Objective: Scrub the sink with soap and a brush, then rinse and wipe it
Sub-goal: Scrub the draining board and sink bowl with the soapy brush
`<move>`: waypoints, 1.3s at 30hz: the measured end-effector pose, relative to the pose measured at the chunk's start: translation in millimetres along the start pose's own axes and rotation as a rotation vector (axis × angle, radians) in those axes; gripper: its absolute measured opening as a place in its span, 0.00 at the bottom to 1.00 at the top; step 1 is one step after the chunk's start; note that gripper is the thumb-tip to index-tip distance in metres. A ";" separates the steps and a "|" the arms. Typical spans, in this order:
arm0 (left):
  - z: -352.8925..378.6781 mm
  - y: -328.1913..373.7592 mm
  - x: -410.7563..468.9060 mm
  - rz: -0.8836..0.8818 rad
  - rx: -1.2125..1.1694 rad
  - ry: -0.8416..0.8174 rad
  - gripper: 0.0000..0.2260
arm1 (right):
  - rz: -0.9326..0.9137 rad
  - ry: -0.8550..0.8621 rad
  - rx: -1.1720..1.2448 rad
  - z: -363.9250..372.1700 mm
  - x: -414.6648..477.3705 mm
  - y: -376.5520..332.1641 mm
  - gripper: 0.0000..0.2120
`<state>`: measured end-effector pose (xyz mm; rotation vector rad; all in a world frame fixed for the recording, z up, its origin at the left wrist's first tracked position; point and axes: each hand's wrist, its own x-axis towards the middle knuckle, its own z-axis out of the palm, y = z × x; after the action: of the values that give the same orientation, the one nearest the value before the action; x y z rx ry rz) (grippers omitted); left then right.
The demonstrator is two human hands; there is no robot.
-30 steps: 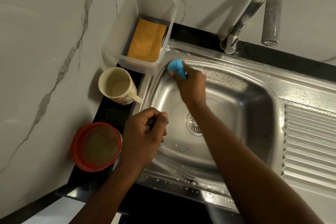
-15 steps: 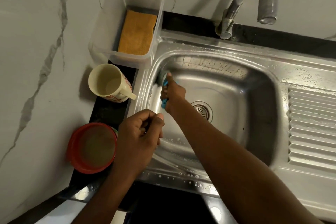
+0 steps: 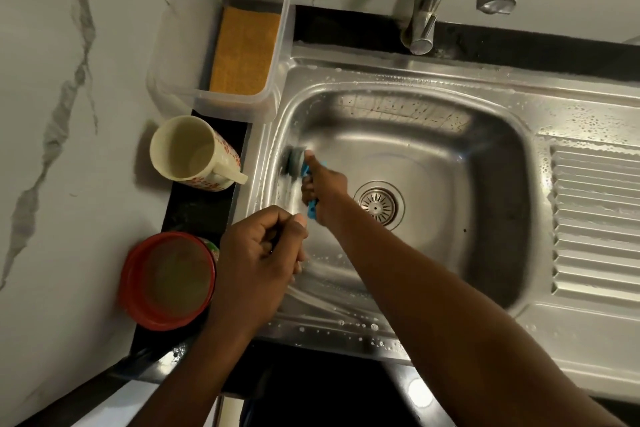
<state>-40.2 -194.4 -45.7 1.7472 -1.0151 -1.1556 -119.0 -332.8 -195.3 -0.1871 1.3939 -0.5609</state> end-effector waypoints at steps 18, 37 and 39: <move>-10.0 0.3 -3.6 -0.037 -0.017 0.078 0.13 | 0.095 -0.103 -0.125 -24.2 -45.6 37.5 0.20; -26.4 4.5 3.6 -0.032 -0.009 0.180 0.12 | 0.263 -0.138 -0.242 -29.7 -59.1 47.5 0.17; -26.1 4.7 2.8 -0.031 -0.010 0.181 0.12 | 0.195 -0.135 -0.162 -21.3 -57.2 29.1 0.17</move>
<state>-15.6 -193.9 -35.3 1.8286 -0.8744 -0.9999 -136.0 -276.4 -162.1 -0.2125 1.3091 -0.2684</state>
